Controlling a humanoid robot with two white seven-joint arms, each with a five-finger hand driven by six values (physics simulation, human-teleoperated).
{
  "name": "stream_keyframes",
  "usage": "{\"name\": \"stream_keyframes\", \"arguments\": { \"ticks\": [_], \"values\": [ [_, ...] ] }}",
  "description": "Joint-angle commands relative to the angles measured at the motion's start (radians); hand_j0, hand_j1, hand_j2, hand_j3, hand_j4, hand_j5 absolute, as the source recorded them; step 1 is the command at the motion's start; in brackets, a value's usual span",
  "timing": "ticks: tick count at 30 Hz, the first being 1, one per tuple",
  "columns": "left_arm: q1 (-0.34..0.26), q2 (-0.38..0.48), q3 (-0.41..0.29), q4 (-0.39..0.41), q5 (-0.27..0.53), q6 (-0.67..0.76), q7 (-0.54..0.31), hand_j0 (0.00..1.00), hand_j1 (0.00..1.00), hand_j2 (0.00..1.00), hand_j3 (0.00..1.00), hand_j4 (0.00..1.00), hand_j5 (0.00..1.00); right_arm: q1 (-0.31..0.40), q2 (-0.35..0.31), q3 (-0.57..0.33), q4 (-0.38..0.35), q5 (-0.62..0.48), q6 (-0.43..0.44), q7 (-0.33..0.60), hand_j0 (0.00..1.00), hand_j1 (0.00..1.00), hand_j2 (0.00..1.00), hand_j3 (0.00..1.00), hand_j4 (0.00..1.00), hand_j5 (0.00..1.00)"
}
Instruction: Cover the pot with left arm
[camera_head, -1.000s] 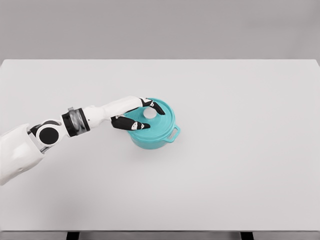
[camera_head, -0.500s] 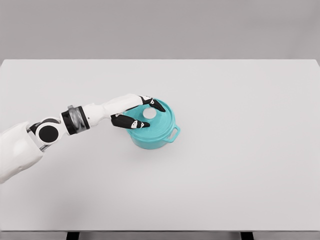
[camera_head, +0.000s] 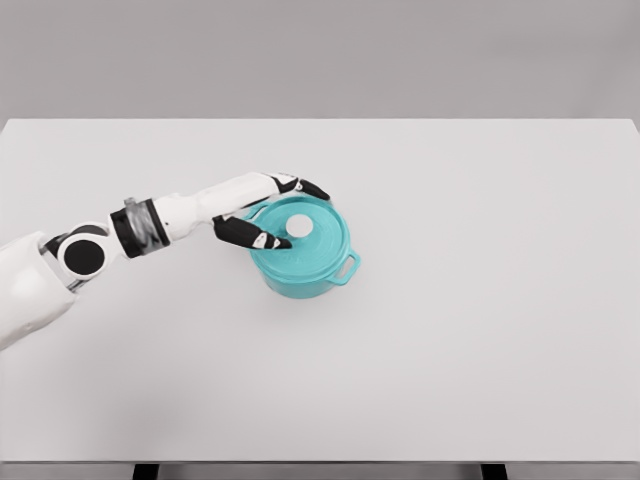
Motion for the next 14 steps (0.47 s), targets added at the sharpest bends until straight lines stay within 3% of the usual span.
{"name": "stream_keyframes", "arguments": {
  "ticks": [1,4,6,7,8,11,14],
  "values": [
    [0.0,0.103,0.004,-0.08,0.06,0.0,0.0,1.0,1.0,1.0,1.0,1.0,1.0,0.0,0.0,0.0,0.0,0.001,-0.001,0.0,1.0,1.0,1.0,1.0,1.0,1.0],
    [0.003,0.176,0.07,-0.133,0.064,-0.036,-0.016,1.0,1.0,1.0,1.0,1.0,1.0,0.0,0.0,0.0,0.0,0.001,-0.001,0.0,1.0,1.0,1.0,1.0,1.0,1.0],
    [0.011,0.276,0.082,-0.167,0.14,-0.053,-0.021,1.0,1.0,1.0,1.0,1.0,1.0,0.0,0.0,0.0,0.0,0.001,-0.001,0.0,1.0,1.0,1.0,1.0,1.0,1.0],
    [0.026,0.333,0.132,-0.175,0.146,-0.053,-0.023,1.0,1.0,1.0,1.0,1.0,1.0,0.0,0.0,0.0,0.0,0.001,-0.001,0.0,1.0,1.0,1.0,1.0,1.0,1.0],
    [0.08,0.376,0.163,-0.178,0.161,-0.053,-0.023,1.0,1.0,1.0,1.0,1.0,1.0,0.0,0.0,0.0,0.0,0.001,-0.001,0.0,1.0,1.0,1.0,1.0,1.0,1.0],
    [0.186,0.426,0.267,-0.196,0.172,-0.055,-0.024,1.0,1.0,1.0,1.0,1.0,1.0,0.0,0.0,0.0,0.0,0.0,-0.001,0.0,1.0,1.0,1.0,1.0,1.0,1.0],
    [0.199,0.43,0.281,-0.193,0.172,-0.053,-0.024,1.0,1.0,1.0,1.0,1.0,1.0,0.0,0.0,0.0,0.0,0.001,-0.001,0.0,1.0,1.0,1.0,1.0,1.0,1.0]
  ]
}}
